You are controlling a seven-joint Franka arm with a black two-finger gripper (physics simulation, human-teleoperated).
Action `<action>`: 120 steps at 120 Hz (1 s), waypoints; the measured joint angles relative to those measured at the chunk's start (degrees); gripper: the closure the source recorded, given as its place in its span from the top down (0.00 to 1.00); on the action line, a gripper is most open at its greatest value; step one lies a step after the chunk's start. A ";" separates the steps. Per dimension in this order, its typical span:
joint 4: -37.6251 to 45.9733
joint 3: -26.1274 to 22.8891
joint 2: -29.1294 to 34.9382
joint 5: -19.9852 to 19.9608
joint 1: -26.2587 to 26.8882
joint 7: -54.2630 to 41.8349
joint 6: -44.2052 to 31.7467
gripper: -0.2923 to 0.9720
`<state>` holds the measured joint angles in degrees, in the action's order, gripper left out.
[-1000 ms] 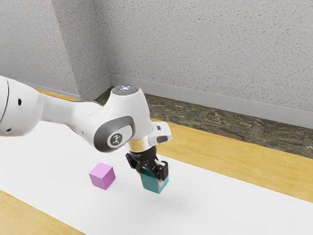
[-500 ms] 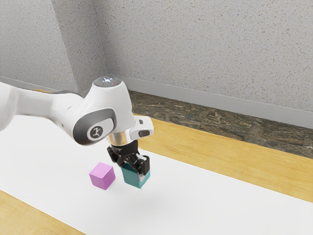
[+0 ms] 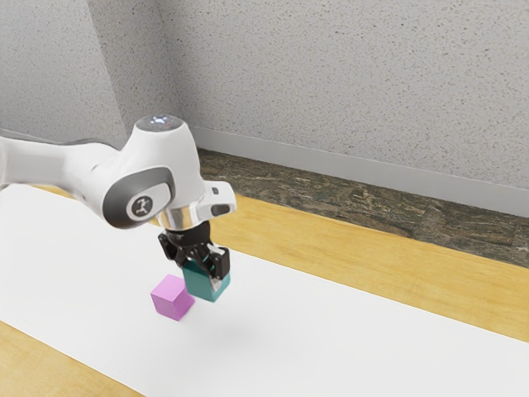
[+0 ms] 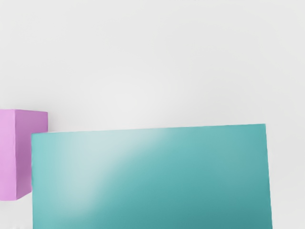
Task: Pick up the blue block with one arm, and put the blue block on the pink block with one arm
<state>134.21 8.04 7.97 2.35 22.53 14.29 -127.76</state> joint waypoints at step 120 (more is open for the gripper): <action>0.45 10.71 5.85 7.85 0.05 -2.88 4.79 0.53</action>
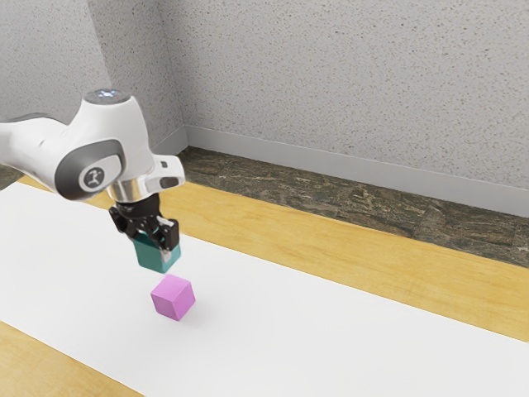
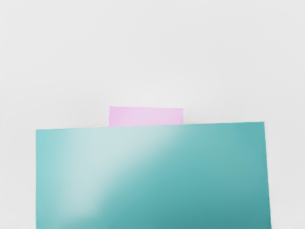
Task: Pick up the blue block with one arm, and put the blue block on the pink block with one arm
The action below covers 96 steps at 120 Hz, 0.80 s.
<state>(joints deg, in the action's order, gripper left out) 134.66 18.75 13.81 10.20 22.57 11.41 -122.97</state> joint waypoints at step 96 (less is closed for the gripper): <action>5.27 1.82 3.21 0.08 0.01 -1.12 -5.21 0.53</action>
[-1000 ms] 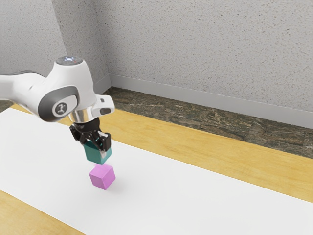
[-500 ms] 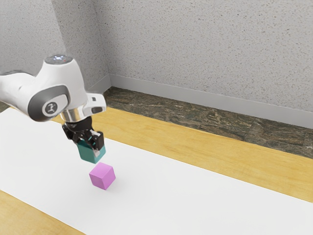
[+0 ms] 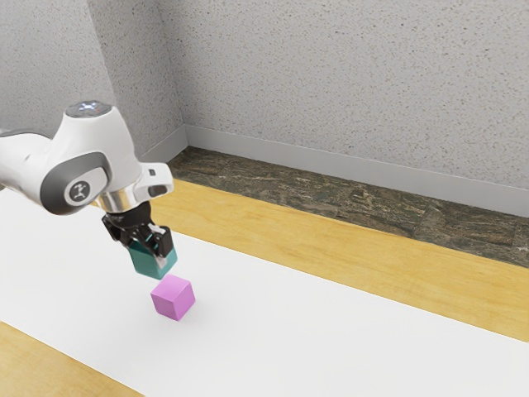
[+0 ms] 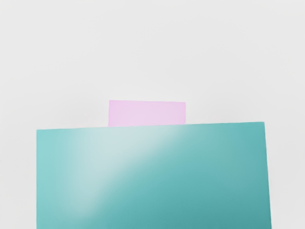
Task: Pick up the blue block with one arm, and put the blue block on the pink block with one arm
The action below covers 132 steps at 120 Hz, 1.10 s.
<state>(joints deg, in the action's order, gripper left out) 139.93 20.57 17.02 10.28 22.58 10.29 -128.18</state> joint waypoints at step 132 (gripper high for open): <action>-1.73 1.40 -3.75 0.72 0.25 -3.85 -2.67 0.53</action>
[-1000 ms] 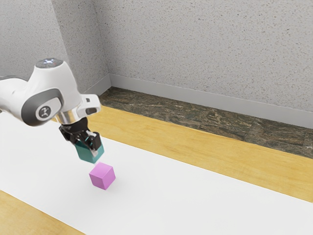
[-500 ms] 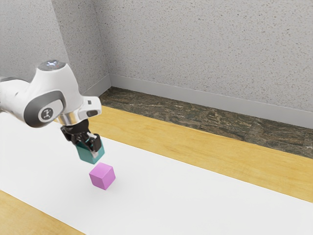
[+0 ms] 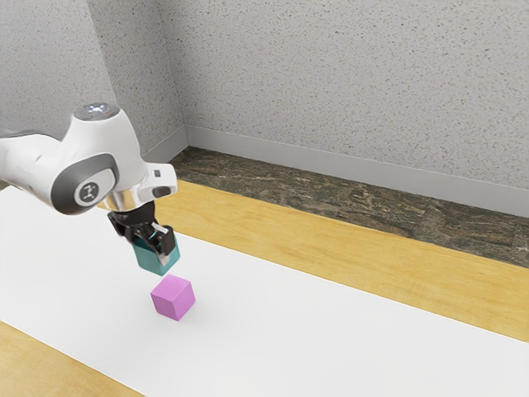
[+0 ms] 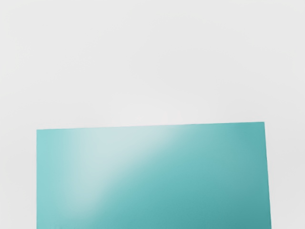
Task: Pick up the blue block with one arm, and put the blue block on the pink block with one arm
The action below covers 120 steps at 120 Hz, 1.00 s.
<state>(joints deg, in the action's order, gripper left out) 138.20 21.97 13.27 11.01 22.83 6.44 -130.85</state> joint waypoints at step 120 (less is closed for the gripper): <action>0.42 0.00 -3.77 -3.15 0.26 -0.85 -1.42 0.53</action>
<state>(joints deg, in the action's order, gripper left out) 138.62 21.97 9.49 7.86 23.09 5.59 -132.27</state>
